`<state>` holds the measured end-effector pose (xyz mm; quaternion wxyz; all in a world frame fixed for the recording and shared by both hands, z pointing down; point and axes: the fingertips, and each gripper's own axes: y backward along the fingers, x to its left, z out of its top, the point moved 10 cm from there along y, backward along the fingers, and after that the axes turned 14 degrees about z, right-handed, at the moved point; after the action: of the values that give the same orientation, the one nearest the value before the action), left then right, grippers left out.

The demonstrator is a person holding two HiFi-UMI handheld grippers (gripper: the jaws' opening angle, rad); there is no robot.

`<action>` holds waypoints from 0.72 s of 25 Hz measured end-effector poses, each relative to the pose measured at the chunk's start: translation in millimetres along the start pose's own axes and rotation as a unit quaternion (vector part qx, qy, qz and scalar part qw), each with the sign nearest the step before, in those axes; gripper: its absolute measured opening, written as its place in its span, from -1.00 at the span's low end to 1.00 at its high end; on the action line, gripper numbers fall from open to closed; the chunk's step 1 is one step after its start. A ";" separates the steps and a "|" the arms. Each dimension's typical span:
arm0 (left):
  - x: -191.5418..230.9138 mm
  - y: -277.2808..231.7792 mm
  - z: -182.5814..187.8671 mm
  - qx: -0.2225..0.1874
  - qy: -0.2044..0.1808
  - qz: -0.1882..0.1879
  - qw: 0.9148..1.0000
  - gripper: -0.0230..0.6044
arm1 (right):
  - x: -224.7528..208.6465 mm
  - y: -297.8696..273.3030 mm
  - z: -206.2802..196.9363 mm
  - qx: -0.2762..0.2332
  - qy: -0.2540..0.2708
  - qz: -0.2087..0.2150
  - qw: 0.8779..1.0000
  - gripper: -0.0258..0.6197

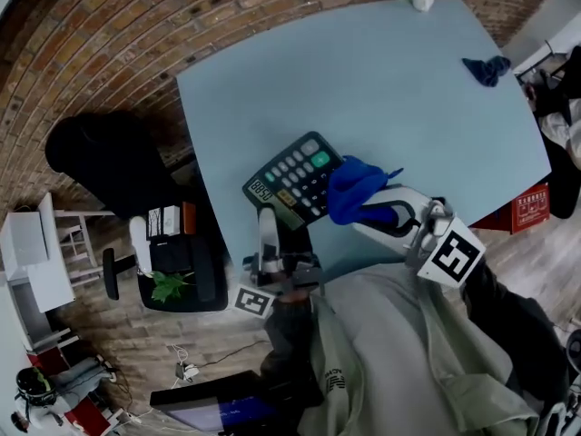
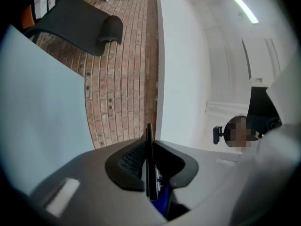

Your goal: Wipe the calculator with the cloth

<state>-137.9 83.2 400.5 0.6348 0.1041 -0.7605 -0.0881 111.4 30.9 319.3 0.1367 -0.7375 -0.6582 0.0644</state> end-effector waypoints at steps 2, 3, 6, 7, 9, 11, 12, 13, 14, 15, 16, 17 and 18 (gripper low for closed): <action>-0.8 -0.8 0.3 -0.006 0.016 -0.019 1.000 -0.81 | -6.1 12.3 2.7 -0.082 -0.088 0.001 0.993 -0.73; -1.1 -0.3 2.2 -0.011 0.022 -0.026 0.999 -0.81 | -9.5 16.9 6.8 -0.116 -0.100 0.006 0.988 -0.73; -1.4 3.6 13.3 -0.019 0.026 -0.034 0.999 -0.81 | -17.4 23.0 17.0 -0.167 -0.097 0.021 0.981 -0.73; -1.2 5.3 16.9 -0.020 0.023 -0.035 0.999 -0.82 | -19.3 23.4 19.0 -0.172 -0.096 0.022 0.980 -0.73; -1.5 8.2 19.7 -0.011 0.008 -0.035 0.999 -0.82 | -23.2 23.1 22.1 -0.172 -0.092 0.013 0.981 -0.73; -3.1 8.9 15.6 0.009 -0.010 -0.038 0.999 -0.82 | -28.4 21.1 25.2 -0.166 -0.086 0.005 0.982 -0.73; -3.3 8.8 11.5 0.015 -0.011 -0.037 0.999 -0.82 | -32.0 20.2 27.4 -0.166 -0.083 0.000 0.983 -0.73; -2.6 8.7 7.1 0.018 -0.005 -0.034 0.999 -0.82 | -36.3 19.4 30.4 -0.165 -0.079 -0.007 0.983 -0.73; -1.4 8.7 2.8 0.020 0.000 -0.030 0.999 -0.82 | -40.9 18.9 34.2 -0.162 -0.072 -0.018 0.984 -0.73; -0.7 8.7 -1.0 0.023 0.000 -0.024 0.999 -0.82 | -45.3 18.4 38.7 -0.156 -0.061 -0.033 0.985 -0.73; -0.7 8.7 -4.1 0.027 -0.005 -0.017 0.999 -0.82 | -49.1 17.8 43.6 -0.148 -0.048 -0.051 0.986 -0.73; -1.4 8.8 -6.4 0.031 -0.012 -0.010 0.999 -0.82 | -51.4 16.9 48.4 -0.137 -0.033 -0.070 0.988 -0.73; -2.3 8.9 -7.9 0.030 -0.016 -0.002 0.999 -0.82 | -51.1 15.4 52.6 -0.120 -0.017 -0.087 0.989 -0.73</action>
<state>-130.1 92.4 402.2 0.6185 0.1237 -0.7730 -0.0681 105.2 -15.0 260.4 0.0410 -0.6872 -0.7251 -0.0147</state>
